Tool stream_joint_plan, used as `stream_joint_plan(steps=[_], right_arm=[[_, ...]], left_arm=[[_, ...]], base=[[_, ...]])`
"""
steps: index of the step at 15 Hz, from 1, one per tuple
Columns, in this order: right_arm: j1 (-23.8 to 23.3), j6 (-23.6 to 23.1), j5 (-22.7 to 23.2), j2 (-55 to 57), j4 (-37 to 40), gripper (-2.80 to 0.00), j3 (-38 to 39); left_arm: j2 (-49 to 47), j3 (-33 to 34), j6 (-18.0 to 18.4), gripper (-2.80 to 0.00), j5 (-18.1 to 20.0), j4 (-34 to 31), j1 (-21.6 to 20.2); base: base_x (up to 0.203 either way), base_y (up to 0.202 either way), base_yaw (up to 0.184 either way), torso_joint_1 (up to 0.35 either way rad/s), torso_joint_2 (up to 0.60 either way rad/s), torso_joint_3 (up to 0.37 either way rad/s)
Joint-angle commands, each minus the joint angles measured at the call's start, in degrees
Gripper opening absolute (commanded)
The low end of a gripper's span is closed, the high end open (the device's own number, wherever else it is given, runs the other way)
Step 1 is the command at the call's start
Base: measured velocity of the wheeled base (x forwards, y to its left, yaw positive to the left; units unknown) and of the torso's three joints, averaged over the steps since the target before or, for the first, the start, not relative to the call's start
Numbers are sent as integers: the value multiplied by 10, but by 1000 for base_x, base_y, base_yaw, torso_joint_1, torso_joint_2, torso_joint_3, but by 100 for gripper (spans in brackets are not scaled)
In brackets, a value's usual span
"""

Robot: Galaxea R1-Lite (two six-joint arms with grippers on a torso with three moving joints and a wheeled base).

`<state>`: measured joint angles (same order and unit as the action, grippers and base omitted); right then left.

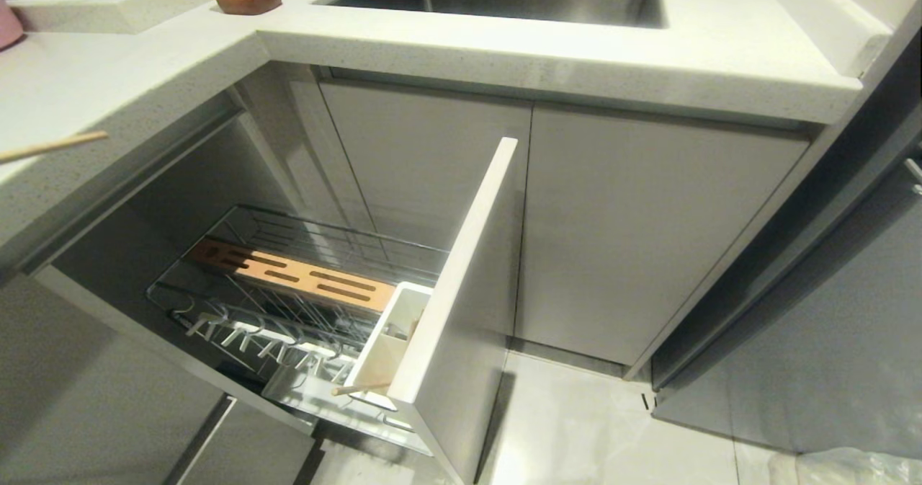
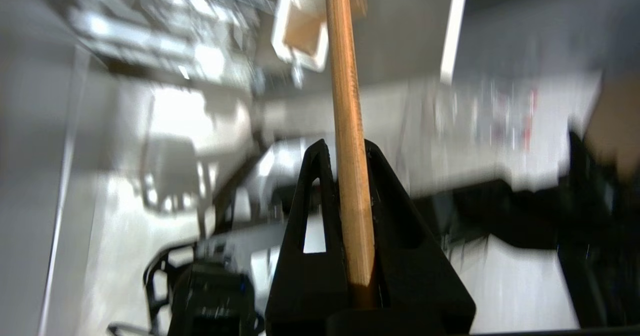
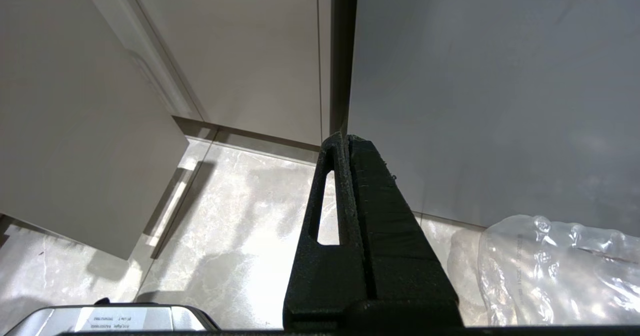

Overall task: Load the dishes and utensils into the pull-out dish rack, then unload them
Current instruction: Take the chopsticks out of the cupboard

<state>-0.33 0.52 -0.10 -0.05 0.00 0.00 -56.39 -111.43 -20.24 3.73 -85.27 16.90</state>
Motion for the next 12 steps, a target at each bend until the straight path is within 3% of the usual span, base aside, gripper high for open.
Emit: stream_joint_plan(steps=[1,4,9,12], right_arm=[[0,0,0,0,0,-280,0],[0,0,0,0,0,-280,0],[0,0,0,0,0,-280,0],[0,0,0,0,0,-280,0]], left_arm=[[49,1,-6,-280,0,42,-100],[88,8,-31,-280,-29,174,-218],[66,67,-50,-280,-201,310,-352],[25,159,-59,-280,-242,405,-413]], base=[[0,0,0,0,0,0],[0,0,0,0,0,0],[0,0,0,0,0,0],[0,0,0,0,0,0]])
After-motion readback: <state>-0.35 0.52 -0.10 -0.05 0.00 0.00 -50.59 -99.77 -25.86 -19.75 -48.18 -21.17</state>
